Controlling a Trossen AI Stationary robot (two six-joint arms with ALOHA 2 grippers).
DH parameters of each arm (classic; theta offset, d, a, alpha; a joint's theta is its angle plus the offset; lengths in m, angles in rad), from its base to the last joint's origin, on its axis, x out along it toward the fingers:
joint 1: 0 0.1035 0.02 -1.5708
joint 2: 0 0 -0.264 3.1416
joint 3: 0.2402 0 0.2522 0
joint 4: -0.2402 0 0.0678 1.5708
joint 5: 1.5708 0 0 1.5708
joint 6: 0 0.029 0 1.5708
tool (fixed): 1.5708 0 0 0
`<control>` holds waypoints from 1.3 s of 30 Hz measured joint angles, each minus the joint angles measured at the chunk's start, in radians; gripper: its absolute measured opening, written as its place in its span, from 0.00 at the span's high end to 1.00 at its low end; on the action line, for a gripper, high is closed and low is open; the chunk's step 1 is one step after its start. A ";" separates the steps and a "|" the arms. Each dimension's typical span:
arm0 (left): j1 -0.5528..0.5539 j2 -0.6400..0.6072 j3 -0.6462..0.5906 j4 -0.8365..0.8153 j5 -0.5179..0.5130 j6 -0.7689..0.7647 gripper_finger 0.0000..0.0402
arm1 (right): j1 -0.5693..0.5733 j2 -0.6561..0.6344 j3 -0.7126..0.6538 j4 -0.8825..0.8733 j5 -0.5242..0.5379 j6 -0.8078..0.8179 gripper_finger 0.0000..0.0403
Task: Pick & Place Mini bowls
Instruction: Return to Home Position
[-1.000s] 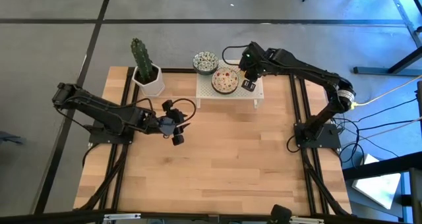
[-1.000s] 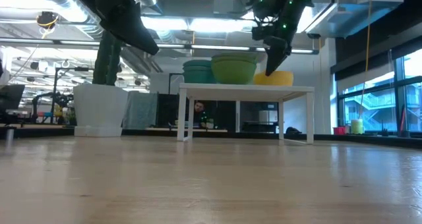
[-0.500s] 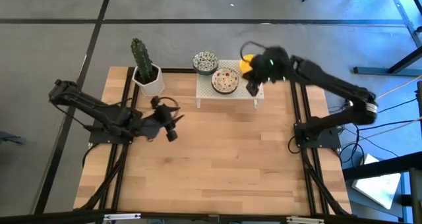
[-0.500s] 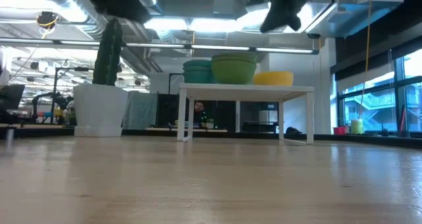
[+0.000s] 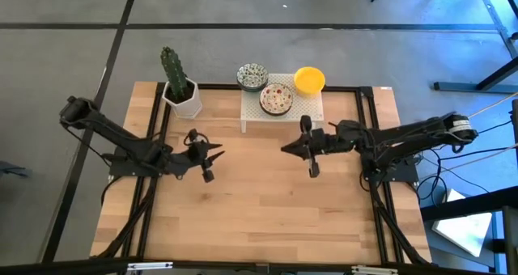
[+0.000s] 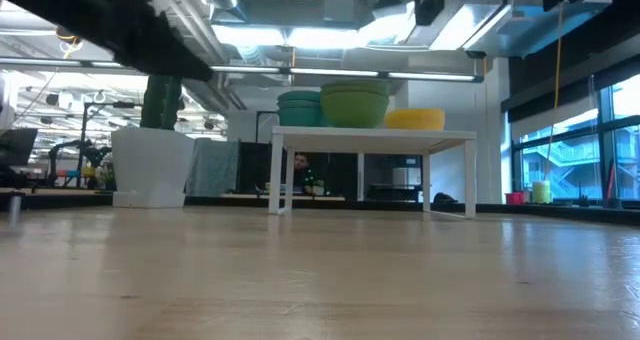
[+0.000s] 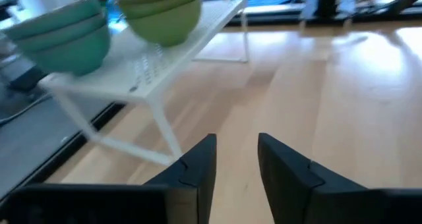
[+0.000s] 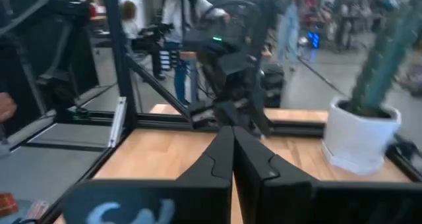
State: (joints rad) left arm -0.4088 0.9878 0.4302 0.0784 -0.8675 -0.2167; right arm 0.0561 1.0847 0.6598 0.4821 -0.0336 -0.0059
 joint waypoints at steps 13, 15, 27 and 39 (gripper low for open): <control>0.156 -0.251 -0.023 0.199 0.199 0.326 0.87 | -0.002 -0.207 -0.019 -0.210 -0.047 -0.161 0.99; 0.167 -0.301 -0.075 0.219 0.234 0.326 0.89 | -0.004 -0.240 -0.067 -0.194 -0.048 -0.160 0.99; 0.218 -0.612 -0.251 0.316 0.297 0.375 0.94 | -0.138 -0.488 -0.307 -0.084 -0.193 -0.082 1.00; 0.217 -0.795 -0.348 0.291 0.342 0.403 0.96 | -0.246 -0.679 -0.457 -0.080 -0.301 0.021 0.99</control>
State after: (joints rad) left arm -0.1913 0.1929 0.0822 0.3696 -0.5259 0.1867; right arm -0.1897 0.4059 0.2027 0.4018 -0.3347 0.0151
